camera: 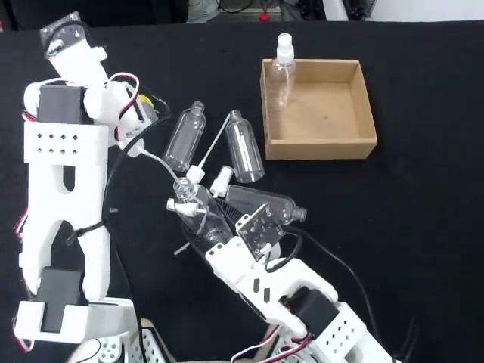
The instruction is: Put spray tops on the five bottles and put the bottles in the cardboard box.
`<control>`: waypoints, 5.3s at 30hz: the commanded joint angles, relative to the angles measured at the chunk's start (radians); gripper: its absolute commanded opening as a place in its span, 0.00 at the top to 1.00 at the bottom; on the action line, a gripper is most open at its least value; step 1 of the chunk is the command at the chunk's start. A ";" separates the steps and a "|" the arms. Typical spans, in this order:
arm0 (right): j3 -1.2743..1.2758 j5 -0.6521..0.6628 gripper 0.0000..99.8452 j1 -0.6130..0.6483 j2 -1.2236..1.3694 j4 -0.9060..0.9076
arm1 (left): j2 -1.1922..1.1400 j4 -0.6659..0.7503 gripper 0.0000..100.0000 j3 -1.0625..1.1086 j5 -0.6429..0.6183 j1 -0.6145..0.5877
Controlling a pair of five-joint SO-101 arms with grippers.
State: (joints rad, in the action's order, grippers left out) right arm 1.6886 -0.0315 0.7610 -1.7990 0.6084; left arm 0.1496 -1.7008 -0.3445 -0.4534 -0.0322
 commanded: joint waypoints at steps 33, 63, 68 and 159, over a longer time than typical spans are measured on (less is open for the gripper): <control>-0.004 0.008 0.94 0.005 -0.068 -0.026 | 0.014 -0.037 0.79 0.077 -0.052 -0.054; -0.004 0.008 0.94 0.005 -0.068 -0.026 | -0.026 0.012 0.79 0.117 -0.129 -0.048; -0.004 0.008 0.94 0.005 -0.068 -0.026 | -0.071 0.014 0.79 0.120 -0.129 -0.051; -0.073 0.002 0.94 -0.180 -0.068 -0.032 | 0.482 0.505 0.92 0.544 0.071 0.464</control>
State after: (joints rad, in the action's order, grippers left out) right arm 1.6870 -0.0315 0.5999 -1.7990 0.6068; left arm 0.5271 -1.2528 0.1297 -0.4304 0.4173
